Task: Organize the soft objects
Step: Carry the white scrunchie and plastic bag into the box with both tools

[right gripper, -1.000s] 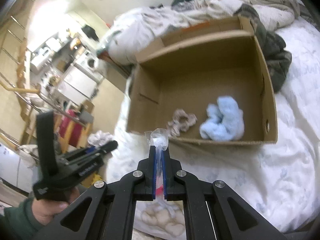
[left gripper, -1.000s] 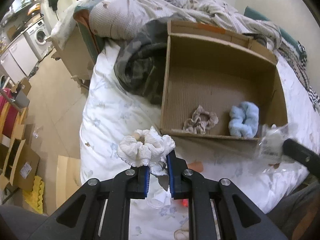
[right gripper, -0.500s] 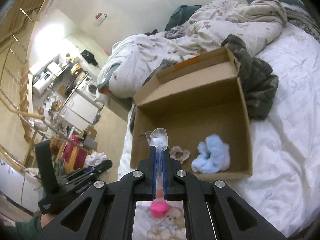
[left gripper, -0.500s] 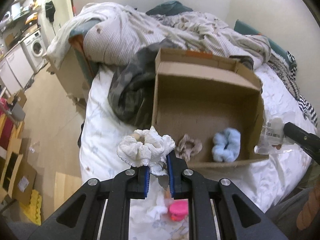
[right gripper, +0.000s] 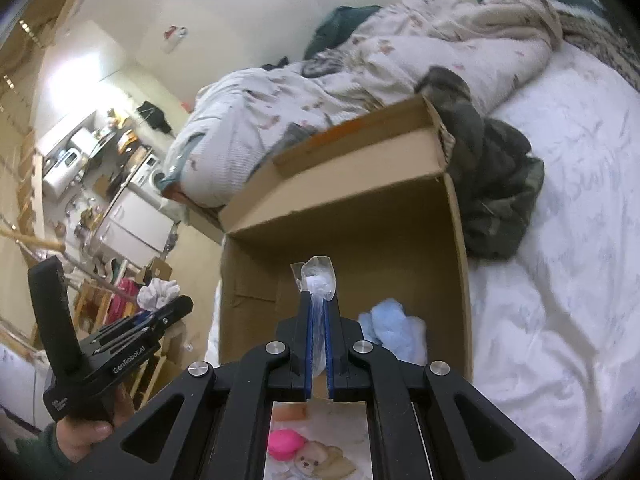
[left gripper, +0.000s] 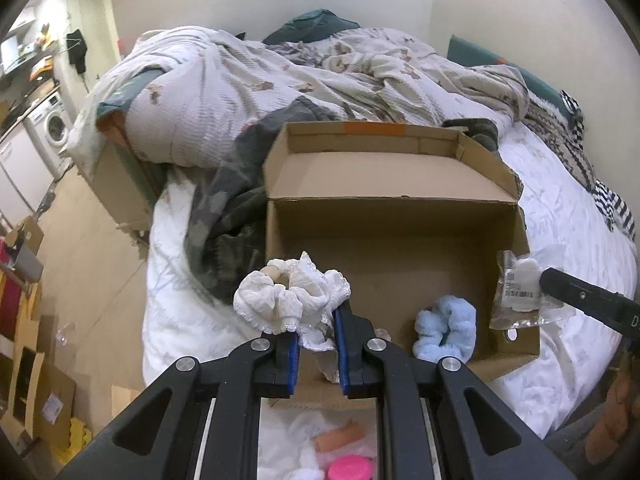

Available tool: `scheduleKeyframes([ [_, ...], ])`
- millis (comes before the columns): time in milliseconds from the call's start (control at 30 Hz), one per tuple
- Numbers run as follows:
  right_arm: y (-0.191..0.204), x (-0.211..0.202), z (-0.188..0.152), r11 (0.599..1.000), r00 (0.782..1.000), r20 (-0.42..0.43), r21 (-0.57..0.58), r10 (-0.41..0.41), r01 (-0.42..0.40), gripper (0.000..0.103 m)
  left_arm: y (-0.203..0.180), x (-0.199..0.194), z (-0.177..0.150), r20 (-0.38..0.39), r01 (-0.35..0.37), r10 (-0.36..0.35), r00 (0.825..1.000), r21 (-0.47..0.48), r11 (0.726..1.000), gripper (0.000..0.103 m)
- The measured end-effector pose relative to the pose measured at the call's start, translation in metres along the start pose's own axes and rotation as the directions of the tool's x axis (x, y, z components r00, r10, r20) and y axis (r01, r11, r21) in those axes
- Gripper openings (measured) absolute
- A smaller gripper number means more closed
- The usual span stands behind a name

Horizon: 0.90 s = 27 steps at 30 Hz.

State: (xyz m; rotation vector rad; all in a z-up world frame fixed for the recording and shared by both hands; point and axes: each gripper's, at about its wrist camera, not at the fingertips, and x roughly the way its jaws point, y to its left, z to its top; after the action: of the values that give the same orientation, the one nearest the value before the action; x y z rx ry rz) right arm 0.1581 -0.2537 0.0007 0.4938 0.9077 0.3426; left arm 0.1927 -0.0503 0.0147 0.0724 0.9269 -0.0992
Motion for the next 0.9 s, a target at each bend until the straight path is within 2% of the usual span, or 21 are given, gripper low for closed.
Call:
scheduleKeyframes([
  [100, -0.004, 0.011, -0.001, 1.000, 0.999, -0.024, -0.003, -0.025, 0.025, 0.007, -0.006, 0.018, -0.009, 0.001, 0.012, -0.012, 1.000, 0.022, 1.000, 0.014],
  [167, -0.006, 0.021, -0.004, 0.999, 0.997, -0.050, -0.010, -0.051, 0.051, 0.007, -0.009, 0.031, -0.014, -0.029, 0.022, -0.021, 0.999, 0.026, 0.999, 0.014],
  [233, -0.007, 0.033, -0.007, 0.997, 0.993, -0.089, -0.017, -0.079, 0.077, 0.007, -0.012, 0.042, -0.016, -0.063, 0.028, -0.026, 0.998, 0.023, 0.999, 0.014],
  [367, -0.006, 0.055, -0.013, 0.991, 0.980, -0.150, -0.050, -0.127, 0.121, 0.007, -0.014, 0.054, -0.016, -0.067, 0.013, -0.010, 0.998, 0.043, 0.999, 0.014],
  [567, -0.002, 0.068, -0.016, 0.989, 0.975, -0.171, -0.075, -0.140, 0.129, 0.007, -0.013, 0.063, -0.016, -0.086, 0.031, -0.029, 0.996, 0.030, 0.999, 0.014],
  [767, -0.008, 0.071, -0.017, 0.989, 0.971, -0.191, -0.071, -0.142, 0.131, 0.007, -0.011, 0.057, -0.011, -0.042, 0.062, -0.061, 0.997, 0.014, 0.998, 0.014],
  [900, -0.014, 0.070, -0.018, 0.991, 0.972, -0.197, -0.046, -0.130, 0.123, 0.007, -0.011, 0.062, -0.009, -0.051, 0.084, -0.083, 0.995, 0.015, 0.996, 0.014],
])
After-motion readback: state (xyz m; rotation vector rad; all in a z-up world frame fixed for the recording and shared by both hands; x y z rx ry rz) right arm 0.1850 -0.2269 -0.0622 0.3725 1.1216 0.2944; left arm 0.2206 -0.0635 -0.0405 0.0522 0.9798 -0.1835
